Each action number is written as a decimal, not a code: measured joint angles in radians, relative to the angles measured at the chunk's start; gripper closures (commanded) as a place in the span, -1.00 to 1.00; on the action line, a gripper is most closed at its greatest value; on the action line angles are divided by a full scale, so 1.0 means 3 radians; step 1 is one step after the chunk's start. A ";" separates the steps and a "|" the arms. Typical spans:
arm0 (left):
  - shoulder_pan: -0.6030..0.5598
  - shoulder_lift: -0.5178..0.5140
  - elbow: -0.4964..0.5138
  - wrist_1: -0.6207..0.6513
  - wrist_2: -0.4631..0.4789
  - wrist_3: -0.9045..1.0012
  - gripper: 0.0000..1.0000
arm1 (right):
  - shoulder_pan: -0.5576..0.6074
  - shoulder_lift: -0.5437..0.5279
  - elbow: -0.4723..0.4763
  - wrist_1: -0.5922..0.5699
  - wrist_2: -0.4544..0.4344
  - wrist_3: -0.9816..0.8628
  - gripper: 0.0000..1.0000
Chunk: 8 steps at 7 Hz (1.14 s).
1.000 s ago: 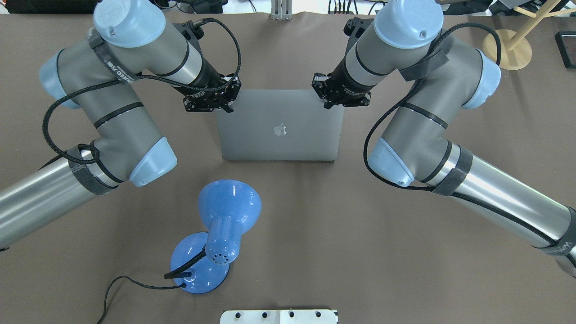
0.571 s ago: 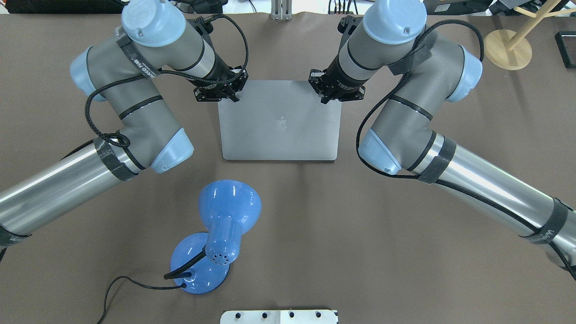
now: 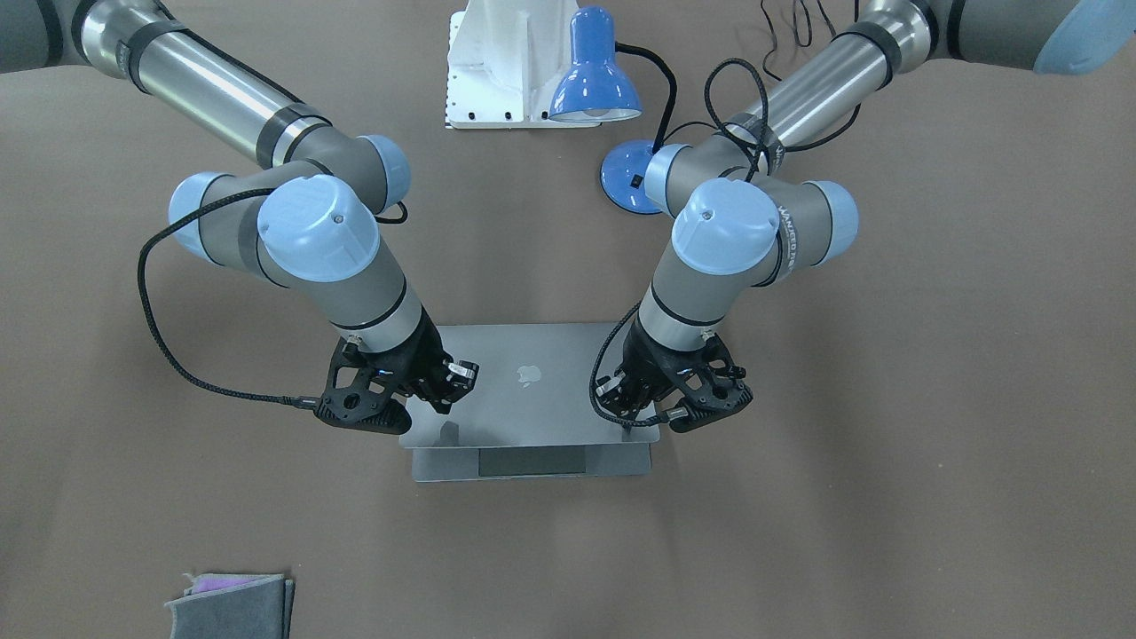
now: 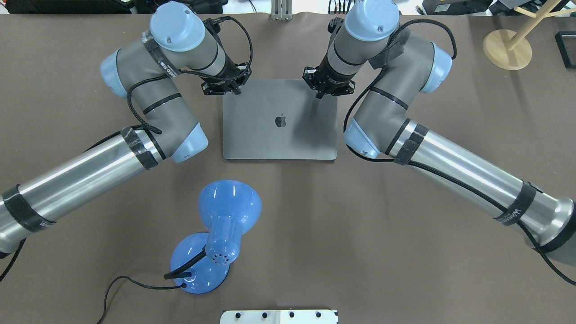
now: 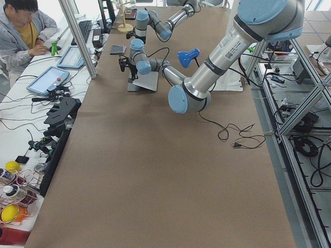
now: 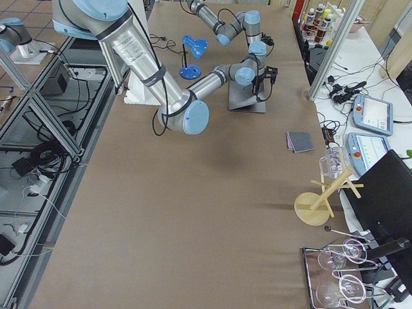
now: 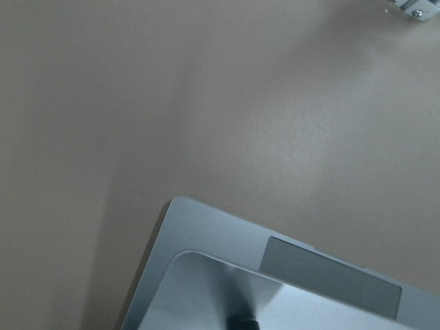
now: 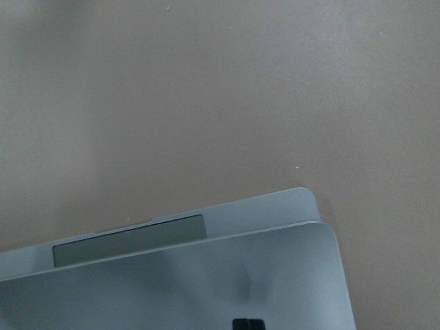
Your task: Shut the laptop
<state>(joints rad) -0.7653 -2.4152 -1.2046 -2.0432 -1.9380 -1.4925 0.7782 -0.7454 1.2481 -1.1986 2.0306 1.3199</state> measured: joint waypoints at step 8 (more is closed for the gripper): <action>-0.0007 0.0064 -0.0109 0.0000 -0.0172 0.0035 1.00 | 0.0218 -0.0009 -0.0116 0.0130 0.0502 -0.0014 1.00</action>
<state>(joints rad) -0.7673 -2.3961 -1.2374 -2.0433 -1.9896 -1.4819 0.8435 -0.7481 1.2132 -1.1596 2.1814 1.3156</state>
